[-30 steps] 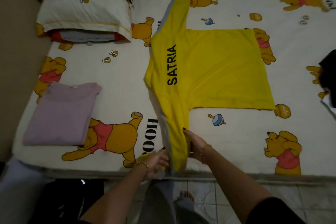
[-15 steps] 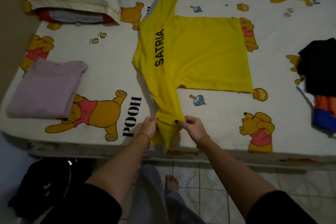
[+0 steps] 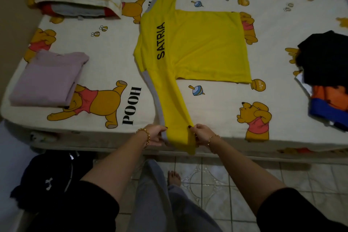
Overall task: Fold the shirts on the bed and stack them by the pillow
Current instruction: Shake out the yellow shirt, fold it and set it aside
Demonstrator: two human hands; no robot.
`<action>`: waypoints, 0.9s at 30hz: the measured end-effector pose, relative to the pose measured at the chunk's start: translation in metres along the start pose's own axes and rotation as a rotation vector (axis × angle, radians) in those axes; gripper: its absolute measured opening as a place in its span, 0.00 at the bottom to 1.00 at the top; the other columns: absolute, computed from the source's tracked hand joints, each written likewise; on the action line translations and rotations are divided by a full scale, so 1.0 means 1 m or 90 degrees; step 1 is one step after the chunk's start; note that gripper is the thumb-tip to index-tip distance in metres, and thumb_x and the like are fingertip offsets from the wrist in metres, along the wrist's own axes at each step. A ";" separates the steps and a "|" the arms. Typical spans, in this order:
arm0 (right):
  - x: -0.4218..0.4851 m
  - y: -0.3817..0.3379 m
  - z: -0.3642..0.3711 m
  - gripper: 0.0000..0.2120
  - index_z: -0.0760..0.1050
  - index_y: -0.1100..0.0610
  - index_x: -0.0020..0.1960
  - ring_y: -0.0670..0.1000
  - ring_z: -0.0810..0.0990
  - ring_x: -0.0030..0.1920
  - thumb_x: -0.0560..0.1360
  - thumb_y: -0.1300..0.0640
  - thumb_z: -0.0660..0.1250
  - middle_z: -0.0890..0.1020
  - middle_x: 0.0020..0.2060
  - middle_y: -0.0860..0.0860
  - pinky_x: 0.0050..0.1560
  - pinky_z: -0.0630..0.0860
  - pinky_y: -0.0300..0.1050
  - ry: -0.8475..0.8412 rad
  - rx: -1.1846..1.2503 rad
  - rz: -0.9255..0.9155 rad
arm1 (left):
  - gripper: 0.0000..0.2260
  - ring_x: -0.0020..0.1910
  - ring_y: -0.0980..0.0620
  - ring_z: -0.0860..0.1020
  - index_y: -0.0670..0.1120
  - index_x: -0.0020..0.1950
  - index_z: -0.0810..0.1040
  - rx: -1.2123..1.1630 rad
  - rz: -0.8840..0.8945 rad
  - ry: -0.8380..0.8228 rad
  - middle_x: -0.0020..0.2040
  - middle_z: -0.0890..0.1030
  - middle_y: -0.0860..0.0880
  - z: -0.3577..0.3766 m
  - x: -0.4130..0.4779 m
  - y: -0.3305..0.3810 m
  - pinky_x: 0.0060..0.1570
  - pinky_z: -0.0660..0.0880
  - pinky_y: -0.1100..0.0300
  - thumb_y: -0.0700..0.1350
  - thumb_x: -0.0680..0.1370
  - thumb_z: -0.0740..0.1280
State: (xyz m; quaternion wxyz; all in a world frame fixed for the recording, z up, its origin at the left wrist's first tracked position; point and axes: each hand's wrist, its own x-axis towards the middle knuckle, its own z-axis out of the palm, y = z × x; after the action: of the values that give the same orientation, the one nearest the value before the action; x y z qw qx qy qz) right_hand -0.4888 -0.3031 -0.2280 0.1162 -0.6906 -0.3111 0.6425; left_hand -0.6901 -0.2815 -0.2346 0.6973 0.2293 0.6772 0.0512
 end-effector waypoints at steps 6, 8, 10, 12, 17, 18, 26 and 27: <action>0.000 0.022 -0.006 0.05 0.72 0.54 0.49 0.55 0.75 0.38 0.77 0.63 0.60 0.79 0.44 0.59 0.37 0.78 0.49 0.082 -0.163 -0.021 | 0.14 0.46 0.50 0.77 0.43 0.58 0.75 0.162 0.010 0.049 0.55 0.78 0.44 0.007 -0.007 -0.026 0.39 0.77 0.56 0.50 0.76 0.67; -0.001 0.021 -0.011 0.11 0.72 0.57 0.59 0.54 0.75 0.39 0.78 0.64 0.59 0.79 0.48 0.58 0.34 0.72 0.41 0.138 -0.193 -0.011 | 0.13 0.52 0.47 0.75 0.42 0.56 0.77 0.200 0.034 0.066 0.54 0.77 0.43 0.004 -0.007 -0.030 0.43 0.76 0.55 0.49 0.76 0.67; 0.005 0.014 -0.018 0.13 0.72 0.57 0.61 0.54 0.76 0.44 0.79 0.63 0.57 0.79 0.53 0.60 0.40 0.73 0.42 0.167 -0.167 -0.020 | 0.07 0.54 0.46 0.75 0.43 0.53 0.78 0.150 0.092 0.100 0.54 0.77 0.43 -0.002 -0.006 -0.026 0.50 0.75 0.53 0.45 0.78 0.64; 0.012 -0.002 -0.019 0.11 0.73 0.54 0.55 0.57 0.79 0.49 0.78 0.65 0.55 0.79 0.55 0.61 0.45 0.76 0.48 0.168 -0.129 -0.044 | 0.08 0.50 0.47 0.76 0.45 0.55 0.76 0.100 0.141 0.142 0.54 0.78 0.44 -0.012 -0.006 -0.013 0.47 0.75 0.55 0.44 0.79 0.61; 0.031 -0.067 -0.011 0.12 0.73 0.56 0.55 0.53 0.77 0.48 0.78 0.66 0.53 0.80 0.50 0.56 0.33 0.70 0.41 0.163 -0.107 -0.127 | 0.08 0.35 0.52 0.75 0.45 0.57 0.75 0.001 0.257 0.236 0.43 0.78 0.49 -0.037 -0.007 0.043 0.34 0.72 0.60 0.44 0.80 0.59; 0.037 -0.082 -0.008 0.13 0.73 0.58 0.57 0.53 0.77 0.48 0.79 0.66 0.53 0.80 0.50 0.57 0.33 0.70 0.41 0.160 -0.107 -0.148 | 0.09 0.34 0.53 0.74 0.44 0.57 0.75 -0.005 0.275 0.256 0.41 0.78 0.50 -0.043 -0.005 0.056 0.31 0.70 0.61 0.44 0.80 0.59; 0.109 -0.214 0.013 0.10 0.72 0.55 0.52 0.53 0.75 0.44 0.79 0.66 0.55 0.78 0.45 0.54 0.37 0.70 0.44 0.156 -0.056 -0.214 | 0.09 0.30 0.53 0.73 0.42 0.54 0.78 -0.054 0.331 0.337 0.36 0.77 0.52 -0.122 0.029 0.171 0.29 0.68 0.62 0.45 0.79 0.62; 0.114 -0.225 0.015 0.10 0.72 0.55 0.51 0.53 0.74 0.43 0.79 0.66 0.55 0.78 0.45 0.54 0.35 0.69 0.43 0.161 -0.052 -0.215 | 0.09 0.30 0.53 0.73 0.42 0.54 0.78 -0.051 0.335 0.341 0.36 0.78 0.52 -0.129 0.032 0.178 0.29 0.67 0.62 0.45 0.79 0.62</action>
State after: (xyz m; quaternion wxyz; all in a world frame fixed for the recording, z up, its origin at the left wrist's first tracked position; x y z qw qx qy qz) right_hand -0.5680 -0.0656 -0.1967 0.2323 -0.7081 -0.4311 0.5087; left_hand -0.7698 -0.0780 -0.1921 0.4670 0.3464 0.7510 0.3130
